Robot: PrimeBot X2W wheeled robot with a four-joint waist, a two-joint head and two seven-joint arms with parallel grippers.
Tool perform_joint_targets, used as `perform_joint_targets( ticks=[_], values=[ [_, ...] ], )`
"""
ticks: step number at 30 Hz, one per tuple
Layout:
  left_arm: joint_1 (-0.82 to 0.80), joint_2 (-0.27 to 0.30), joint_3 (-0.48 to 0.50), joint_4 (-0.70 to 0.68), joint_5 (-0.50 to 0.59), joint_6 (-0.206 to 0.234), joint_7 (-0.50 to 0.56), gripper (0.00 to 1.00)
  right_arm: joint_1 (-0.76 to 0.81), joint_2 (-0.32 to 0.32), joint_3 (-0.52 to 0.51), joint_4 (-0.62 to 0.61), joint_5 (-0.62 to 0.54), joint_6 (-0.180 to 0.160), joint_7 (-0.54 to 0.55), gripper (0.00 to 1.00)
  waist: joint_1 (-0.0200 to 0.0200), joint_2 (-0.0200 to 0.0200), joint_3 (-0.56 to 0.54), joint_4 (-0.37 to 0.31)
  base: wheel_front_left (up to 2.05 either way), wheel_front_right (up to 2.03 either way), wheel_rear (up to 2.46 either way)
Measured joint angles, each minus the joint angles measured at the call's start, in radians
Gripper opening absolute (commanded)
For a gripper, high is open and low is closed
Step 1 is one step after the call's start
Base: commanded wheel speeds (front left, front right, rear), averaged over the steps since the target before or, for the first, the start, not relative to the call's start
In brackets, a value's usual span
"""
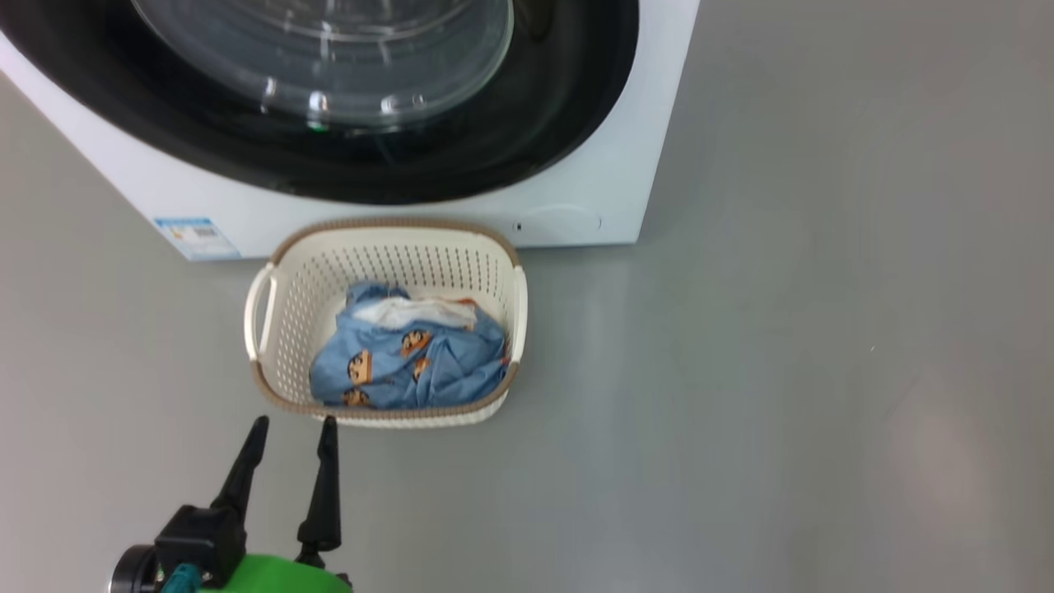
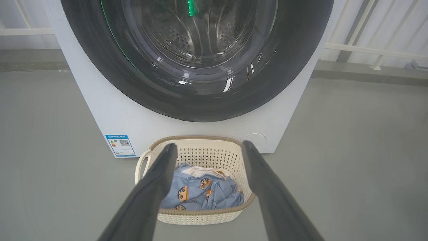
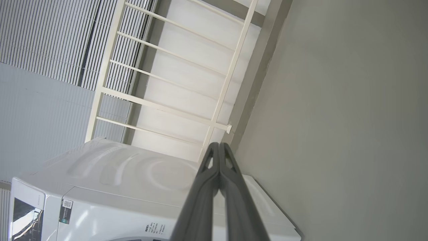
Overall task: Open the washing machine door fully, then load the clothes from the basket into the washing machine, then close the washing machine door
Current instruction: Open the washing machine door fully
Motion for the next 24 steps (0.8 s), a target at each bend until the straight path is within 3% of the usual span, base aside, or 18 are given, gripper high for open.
perform_joint_targets(
  ticks=[24],
  values=[
    [-0.045, 0.0, -0.067, -0.038, 0.009, 0.056, 0.0, 1.0, -0.319, -0.075, -0.086, -0.027, 0.021, 0.0, 0.29, 0.0, 0.0, 0.0, 0.199, 0.073, 0.0, 0.0, 0.0]
  ],
)
